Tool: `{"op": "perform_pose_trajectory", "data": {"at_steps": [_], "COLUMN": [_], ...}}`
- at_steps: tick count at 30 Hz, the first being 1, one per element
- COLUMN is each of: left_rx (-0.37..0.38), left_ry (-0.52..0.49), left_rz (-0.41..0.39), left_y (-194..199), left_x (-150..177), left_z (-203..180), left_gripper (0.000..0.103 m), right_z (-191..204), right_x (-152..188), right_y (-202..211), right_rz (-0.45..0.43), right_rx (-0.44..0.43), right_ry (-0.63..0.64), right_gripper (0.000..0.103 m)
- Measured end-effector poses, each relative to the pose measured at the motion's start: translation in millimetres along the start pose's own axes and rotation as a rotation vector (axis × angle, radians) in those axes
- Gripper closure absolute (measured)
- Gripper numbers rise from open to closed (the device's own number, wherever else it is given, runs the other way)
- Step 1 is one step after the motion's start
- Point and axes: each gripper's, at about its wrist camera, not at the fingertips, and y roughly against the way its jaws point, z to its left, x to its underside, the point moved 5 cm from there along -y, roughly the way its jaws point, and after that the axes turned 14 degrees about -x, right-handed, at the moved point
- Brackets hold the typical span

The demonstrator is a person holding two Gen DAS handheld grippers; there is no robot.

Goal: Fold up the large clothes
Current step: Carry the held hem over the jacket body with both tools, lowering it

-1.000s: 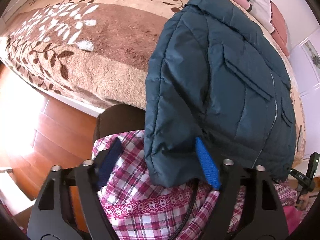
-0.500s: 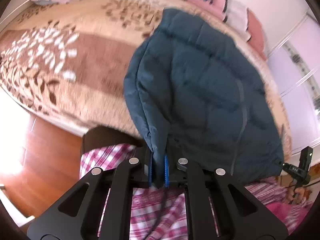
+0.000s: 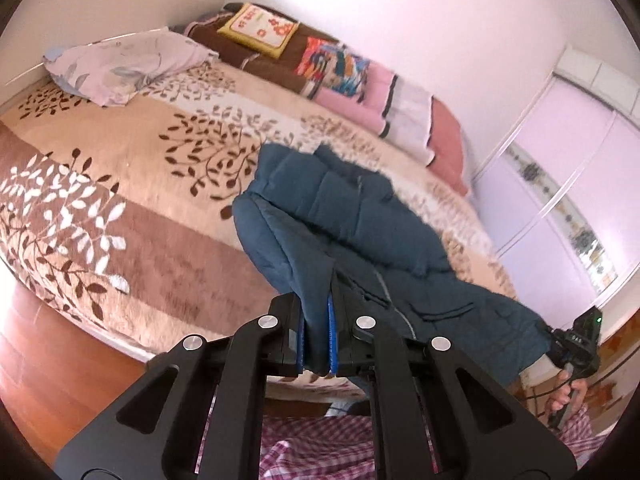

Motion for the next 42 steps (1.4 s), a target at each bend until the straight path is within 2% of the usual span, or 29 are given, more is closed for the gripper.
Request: {"op": "perform_pose_trajectory", "data": {"at_steps": [6, 11, 17, 20, 24, 28, 33, 36, 42], "left_rx": [0.028, 0.057, 0.064, 0.065, 0.061, 0.047, -0.034, -0.1, -0.195], "left_ry": [0.0, -0.002, 0.004, -0.003, -0.003, 0.021, 0.042, 0.058, 0.068], "left_rz": [-0.029, -0.03, -0.02, -0.029, -0.052, -0.061, -0.031, 0.007, 0.091], "left_y": [34.8, 55.4, 33.5, 15.9, -12.3, -58.9, -137.2, -196.1, -284.1], "left_x": [5.2, 10.0, -13.1, -36.9, -80.5, -130.4, -177.5, -198.6, -201.8], "left_z": [6.2, 9.9, 0.0, -12.7, -31.6, -49.5, -63.4, -64.9, -60.4], "left_gripper": [0.095, 0.095, 0.095, 0.095, 0.095, 0.094, 0.094, 0.094, 0.094], "right_z": [10.7, 17.2, 6.8, -0.6, -12.4, -37.4, -84.3, -112.3, -172.2], "right_x": [3.2, 14.0, -6.5, -37.5, -93.2, -149.9, -210.2, -231.7, -247.3], "right_y": [31.8, 52.3, 36.1, 15.5, -13.9, -53.3, -124.8, -158.2, -215.2], "right_rz": [-0.053, -0.054, -0.053, -0.05, -0.063, -0.081, -0.076, -0.071, -0.018], "right_rx": [-0.031, -0.031, -0.057, -0.063, -0.053, -0.033, 0.058, 0.103, 0.188], "right_ry": [-0.032, -0.05, -0.103, -0.119, -0.125, -0.166, -0.223, -0.248, -0.313], "right_gripper": [0.092, 0.092, 0.092, 0.092, 0.092, 0.092, 0.092, 0.092, 0.092]}}
